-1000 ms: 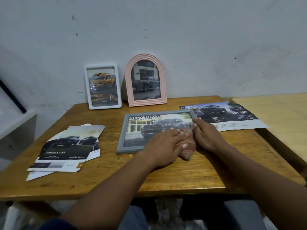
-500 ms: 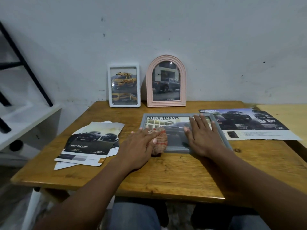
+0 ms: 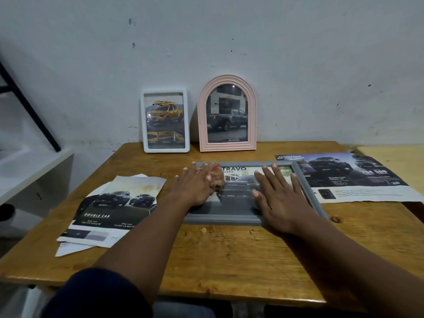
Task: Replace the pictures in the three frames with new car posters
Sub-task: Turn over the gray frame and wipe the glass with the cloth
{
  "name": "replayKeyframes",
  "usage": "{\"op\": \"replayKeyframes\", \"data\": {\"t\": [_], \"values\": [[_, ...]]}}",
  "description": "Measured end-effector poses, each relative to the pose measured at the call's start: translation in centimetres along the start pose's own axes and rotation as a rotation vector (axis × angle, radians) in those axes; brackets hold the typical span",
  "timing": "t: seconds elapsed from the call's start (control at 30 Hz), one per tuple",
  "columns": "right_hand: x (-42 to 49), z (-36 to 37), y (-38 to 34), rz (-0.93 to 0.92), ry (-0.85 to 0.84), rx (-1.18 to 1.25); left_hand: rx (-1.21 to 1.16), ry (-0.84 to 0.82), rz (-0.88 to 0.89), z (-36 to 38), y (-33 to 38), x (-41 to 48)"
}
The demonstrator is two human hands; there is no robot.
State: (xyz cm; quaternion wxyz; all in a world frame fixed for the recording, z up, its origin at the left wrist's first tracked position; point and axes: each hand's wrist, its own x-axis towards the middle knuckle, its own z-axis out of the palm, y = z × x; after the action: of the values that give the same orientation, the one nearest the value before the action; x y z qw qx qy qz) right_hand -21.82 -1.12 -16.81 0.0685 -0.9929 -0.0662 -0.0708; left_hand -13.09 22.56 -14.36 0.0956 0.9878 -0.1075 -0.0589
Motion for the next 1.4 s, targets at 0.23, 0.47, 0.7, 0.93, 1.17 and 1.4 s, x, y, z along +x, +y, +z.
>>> {"op": "replayKeyframes", "data": {"t": [0.23, 0.47, 0.7, 0.93, 1.17, 1.4], "values": [[-0.1, -0.3, 0.1, 0.005, 0.002, 0.037, -0.143, -0.002, -0.003, 0.3, 0.4, 3.9], [2.6, -3.0, -2.0, -0.071, 0.025, 0.061, -0.371, 0.250, -0.083, -0.4, -0.8, 2.0], [11.1, -0.5, -7.8, -0.358, -0.129, 0.071, -0.209, 0.331, -0.206, 1.8, -1.3, -1.6], [14.8, -0.1, -9.1, -0.423, -0.127, 0.009, -0.041, 0.299, -0.122, 1.6, -1.2, -1.4], [15.3, -0.5, -6.8, -0.203, -0.055, 0.008, 0.052, 0.145, -0.024, 1.5, -1.2, -0.9], [11.9, -2.0, 1.2, 0.031, -0.010, -0.127, 0.036, 0.051, -0.041, 1.4, -1.6, -0.4]]}}
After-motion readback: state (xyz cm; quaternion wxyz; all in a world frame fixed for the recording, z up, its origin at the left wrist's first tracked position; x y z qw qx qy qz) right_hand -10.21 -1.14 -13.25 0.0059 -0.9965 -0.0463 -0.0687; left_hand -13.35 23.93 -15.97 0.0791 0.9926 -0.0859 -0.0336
